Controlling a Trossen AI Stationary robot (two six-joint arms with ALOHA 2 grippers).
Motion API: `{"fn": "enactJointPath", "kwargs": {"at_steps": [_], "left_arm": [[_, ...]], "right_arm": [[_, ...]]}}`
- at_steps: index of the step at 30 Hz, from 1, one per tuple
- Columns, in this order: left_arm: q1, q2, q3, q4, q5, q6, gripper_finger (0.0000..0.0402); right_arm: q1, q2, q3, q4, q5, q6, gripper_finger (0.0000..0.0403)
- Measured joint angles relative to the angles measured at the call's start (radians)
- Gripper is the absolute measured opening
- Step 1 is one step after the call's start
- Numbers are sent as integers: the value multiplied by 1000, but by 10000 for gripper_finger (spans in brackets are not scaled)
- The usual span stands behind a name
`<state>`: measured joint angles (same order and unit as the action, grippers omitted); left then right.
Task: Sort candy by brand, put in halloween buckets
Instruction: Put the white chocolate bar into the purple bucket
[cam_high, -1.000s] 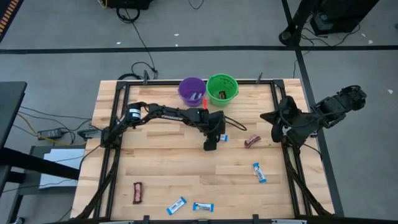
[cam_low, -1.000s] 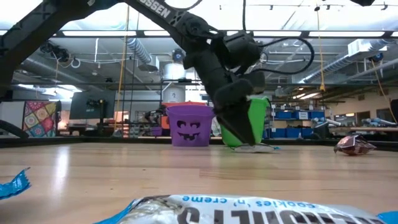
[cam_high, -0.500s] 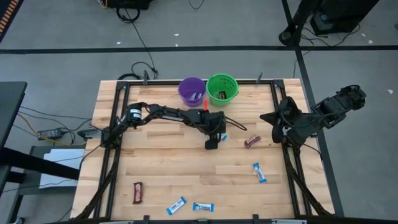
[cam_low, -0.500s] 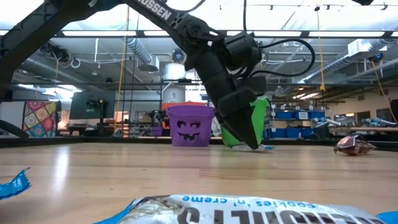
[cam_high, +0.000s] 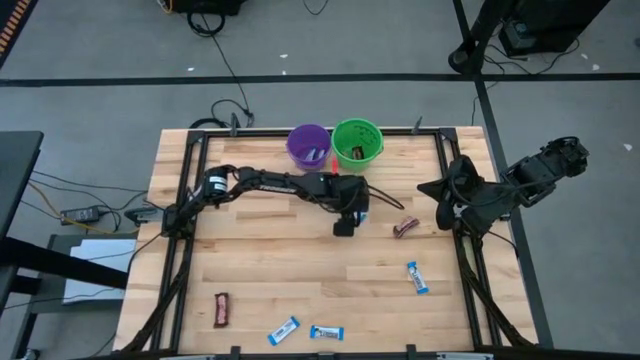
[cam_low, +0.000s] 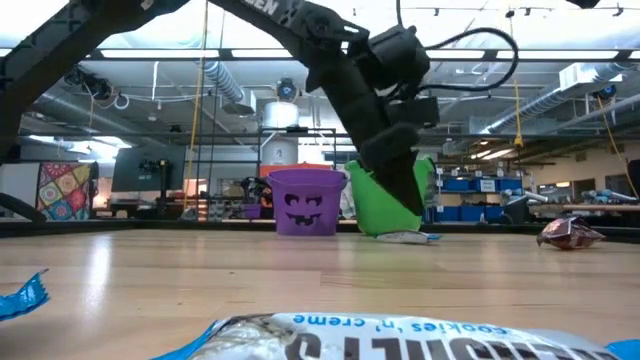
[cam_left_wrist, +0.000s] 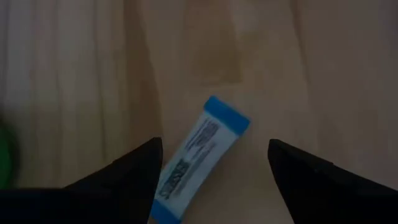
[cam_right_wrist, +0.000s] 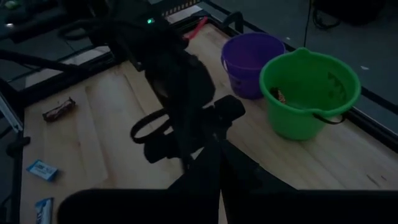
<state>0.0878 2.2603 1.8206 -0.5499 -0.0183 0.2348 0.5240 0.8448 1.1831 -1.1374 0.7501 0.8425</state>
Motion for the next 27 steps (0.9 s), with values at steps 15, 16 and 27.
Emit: {"fn": "enactJointPath", "kwargs": {"at_steps": [15, 16, 27], "left_arm": [[47, 32, -59, 11, 29, 75, 295], [47, 34, -58, 10, 31, 74, 293], [33, 38, -44, -26, 30, 71, 136]], "right_arm": [[0, 7, 0, 23, 13, -12, 10], [0, 7, 0, 27, 17, -13, 10], [0, 18, 0, 56, 17, -42, 10]]}}
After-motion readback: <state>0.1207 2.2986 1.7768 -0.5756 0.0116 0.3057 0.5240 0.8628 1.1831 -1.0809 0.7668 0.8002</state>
